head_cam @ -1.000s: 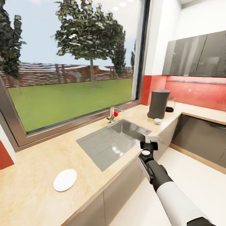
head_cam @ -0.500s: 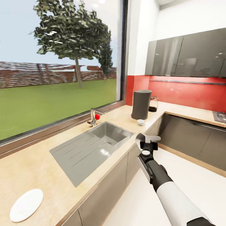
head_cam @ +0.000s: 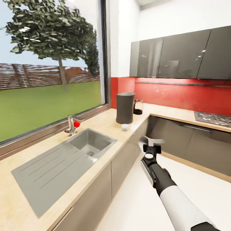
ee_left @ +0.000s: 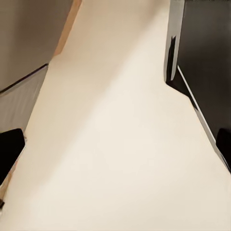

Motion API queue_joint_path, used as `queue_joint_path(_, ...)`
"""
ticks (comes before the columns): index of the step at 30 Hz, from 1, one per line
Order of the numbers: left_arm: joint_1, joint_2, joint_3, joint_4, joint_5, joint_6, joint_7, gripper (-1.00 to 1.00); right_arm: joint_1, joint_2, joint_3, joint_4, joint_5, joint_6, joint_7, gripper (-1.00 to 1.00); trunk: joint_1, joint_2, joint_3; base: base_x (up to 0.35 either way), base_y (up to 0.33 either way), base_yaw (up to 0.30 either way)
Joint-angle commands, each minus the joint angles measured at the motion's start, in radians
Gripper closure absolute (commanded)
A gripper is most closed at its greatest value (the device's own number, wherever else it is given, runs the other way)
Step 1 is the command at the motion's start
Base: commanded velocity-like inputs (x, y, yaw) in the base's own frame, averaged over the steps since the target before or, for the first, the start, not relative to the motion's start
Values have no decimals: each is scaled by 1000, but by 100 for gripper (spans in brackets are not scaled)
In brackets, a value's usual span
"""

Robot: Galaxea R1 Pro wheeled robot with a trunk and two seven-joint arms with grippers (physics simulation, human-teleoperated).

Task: Set up a coffee station on the kitchen countertop: keep the coffee maker on the countertop, move the bottle of coffee from the kitchen shelf to the counter next to the coffee maker, place a paper coffee filter on top of the coffee maker, put the saucer next to the coffee maker with the coffee cup on the saucer, and place the electric kettle next to the coffee maker.

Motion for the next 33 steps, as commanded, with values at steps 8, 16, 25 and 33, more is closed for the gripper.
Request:
queue_joint_path(8, 1, -1, 3, -12, -2, 1, 3, -100, -1, 0, 3, 0, -4, 4, -4, 100, 1, -1, -1, 232, -236, -261)
queue_joint_path(16, 1, -2, 3, -15, -3, 1, 3, -100, -1, 0, 4, 0, -4, 4, -4, 100, 1, -1, -1, 232, -236, -261)
queue_joint_path(25, 2, -2, 3, -16, -1, 1, 3, -100, -1, 1, 4, 0, -4, 4, -4, 100, 1, -1, -4, 232, -236, -254)
queue_joint_path(33, 1, -2, 3, -16, 0, 1, 3, -100, -1, 2, 4, 2, -2, 4, -4, 100, 1, -1, -5, 242, -235, -54)
